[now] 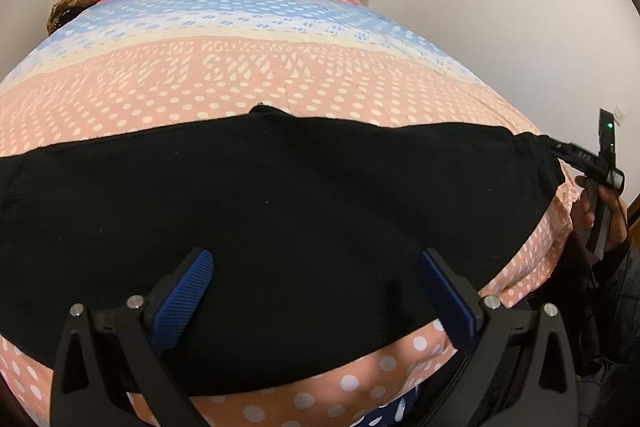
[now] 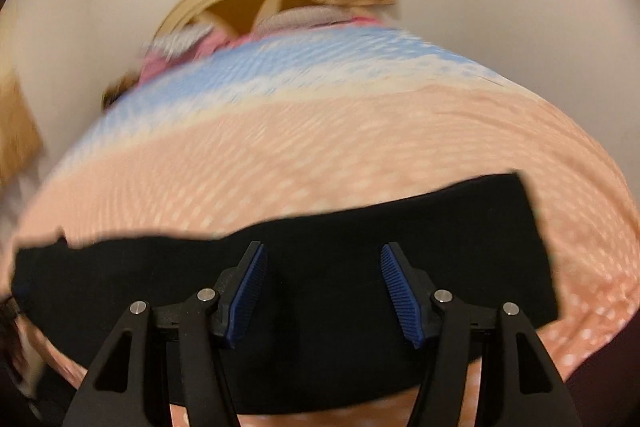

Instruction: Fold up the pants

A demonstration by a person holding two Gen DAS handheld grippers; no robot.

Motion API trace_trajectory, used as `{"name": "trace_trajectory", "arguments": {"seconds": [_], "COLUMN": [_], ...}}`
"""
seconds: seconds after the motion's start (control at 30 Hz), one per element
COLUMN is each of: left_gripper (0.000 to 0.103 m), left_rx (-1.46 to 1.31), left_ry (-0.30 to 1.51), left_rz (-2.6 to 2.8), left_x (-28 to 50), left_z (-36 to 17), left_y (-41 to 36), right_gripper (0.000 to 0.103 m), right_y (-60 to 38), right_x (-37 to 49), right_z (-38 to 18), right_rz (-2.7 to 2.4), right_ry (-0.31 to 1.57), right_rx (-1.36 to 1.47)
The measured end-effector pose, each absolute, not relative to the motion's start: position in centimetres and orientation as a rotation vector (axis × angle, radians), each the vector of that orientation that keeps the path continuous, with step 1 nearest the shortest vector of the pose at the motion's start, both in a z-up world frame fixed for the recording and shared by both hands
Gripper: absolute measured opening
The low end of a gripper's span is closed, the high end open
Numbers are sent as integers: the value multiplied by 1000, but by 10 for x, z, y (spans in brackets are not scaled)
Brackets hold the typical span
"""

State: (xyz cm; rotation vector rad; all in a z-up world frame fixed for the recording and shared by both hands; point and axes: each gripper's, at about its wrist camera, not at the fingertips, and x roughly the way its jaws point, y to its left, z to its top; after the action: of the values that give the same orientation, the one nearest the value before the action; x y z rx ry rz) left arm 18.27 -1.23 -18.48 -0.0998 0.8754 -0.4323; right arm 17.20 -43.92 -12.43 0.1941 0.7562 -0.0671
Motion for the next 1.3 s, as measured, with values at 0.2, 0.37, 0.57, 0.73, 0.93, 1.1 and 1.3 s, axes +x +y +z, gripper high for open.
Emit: {"name": "trace_trajectory", "arguments": {"seconds": [0.2,0.37,0.57,0.73,0.93,1.1,1.3], "left_gripper": [103,103,103,103,103,103,103], "left_rx": [-85,-91,-90,-86,-75,-78,-83], "left_ry": [874,876,877,875,875,876,895], "left_rz": [-422,-418,-417,-418,-417,-415,-421], "left_x": [181,181,180,180,180,179,178], "left_z": [-186,-185,-186,-187,-187,-187,-185], "left_y": [-16,-15,-15,-14,-14,-14,-12], "right_gripper": [61,61,56,42,42,42,14], "right_y": [-552,-588,-579,-572,-573,-578,-566], "right_x": [125,111,120,128,144,155,153], "right_z": [-126,-147,-174,-184,-178,-182,-168], "right_rz": [-233,-167,-110,13,-61,49,116], "right_ry": [715,763,812,756,722,734,690], "right_rx": [510,696,731,796,748,793,770]}}
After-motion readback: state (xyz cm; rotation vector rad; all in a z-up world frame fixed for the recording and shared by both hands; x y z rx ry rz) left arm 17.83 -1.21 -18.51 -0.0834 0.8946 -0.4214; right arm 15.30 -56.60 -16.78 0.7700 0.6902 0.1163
